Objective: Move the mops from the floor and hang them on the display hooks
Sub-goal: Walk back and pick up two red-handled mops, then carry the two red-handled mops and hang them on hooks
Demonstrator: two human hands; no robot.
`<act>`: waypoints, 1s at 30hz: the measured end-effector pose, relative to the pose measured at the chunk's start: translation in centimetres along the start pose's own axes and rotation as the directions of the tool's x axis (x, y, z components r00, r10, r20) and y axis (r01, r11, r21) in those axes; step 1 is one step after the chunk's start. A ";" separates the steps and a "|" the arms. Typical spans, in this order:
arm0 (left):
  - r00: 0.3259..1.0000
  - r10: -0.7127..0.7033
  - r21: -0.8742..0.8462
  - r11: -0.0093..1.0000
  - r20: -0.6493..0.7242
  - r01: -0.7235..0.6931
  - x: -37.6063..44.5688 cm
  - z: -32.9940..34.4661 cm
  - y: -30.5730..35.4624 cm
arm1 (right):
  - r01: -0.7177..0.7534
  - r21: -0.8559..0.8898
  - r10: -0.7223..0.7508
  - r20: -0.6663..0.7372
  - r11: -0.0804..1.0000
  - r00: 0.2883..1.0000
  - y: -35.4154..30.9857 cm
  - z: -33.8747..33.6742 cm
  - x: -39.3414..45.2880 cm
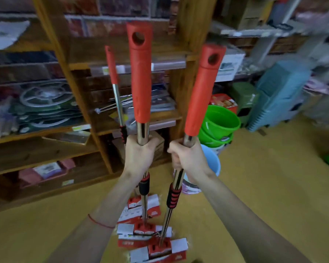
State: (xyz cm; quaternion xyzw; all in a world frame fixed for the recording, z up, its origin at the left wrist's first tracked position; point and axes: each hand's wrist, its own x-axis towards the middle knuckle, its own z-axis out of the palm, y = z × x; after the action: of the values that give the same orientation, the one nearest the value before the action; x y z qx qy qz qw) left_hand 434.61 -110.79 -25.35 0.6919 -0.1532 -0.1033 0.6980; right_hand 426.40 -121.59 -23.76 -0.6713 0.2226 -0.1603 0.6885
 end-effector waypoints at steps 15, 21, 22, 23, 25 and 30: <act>0.869 0.122 -0.152 0.987 0.480 -0.054 -15.5 17.1 10.1 | 0.123 0.005 -0.108 -0.451 0.992 0.886 -7.2 -18.7 -23.5; 0.714 0.169 -0.199 0.979 0.679 -0.044 -24.0 24.9 12.1 | 0.116 -0.031 -0.107 -0.663 0.993 0.741 -7.7 -24.9 -34.4; 0.681 0.178 -0.206 0.978 0.711 -0.040 -25.5 26.3 12.5 | 0.109 -0.038 -0.104 -0.698 0.993 0.709 -7.7 -25.8 -36.0; 0.642 0.190 -0.218 0.975 0.743 -0.036 -27.0 27.6 12.9 | 0.101 -0.043 -0.100 -0.733 0.994 0.673 -7.8 -26.5 -37.7; 0.553 0.221 -0.257 0.966 0.803 -0.011 -29.8 30.2 13.7 | 0.100 -0.043 -0.093 -0.803 0.994 0.589 -7.8 -27.9 -40.9; 0.230 0.312 -0.335 0.940 0.922 0.068 -36.9 36.0 15.4 | 0.123 -0.036 -0.077 -0.935 0.992 0.347 -8.0 -30.5 -48.5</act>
State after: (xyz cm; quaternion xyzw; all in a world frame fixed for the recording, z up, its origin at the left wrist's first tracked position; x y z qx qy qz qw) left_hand 386.40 -130.95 -12.80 0.3486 -0.5864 -0.4735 0.5572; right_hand 369.90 -122.79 -11.40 -0.4592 0.5298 -0.5593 0.4422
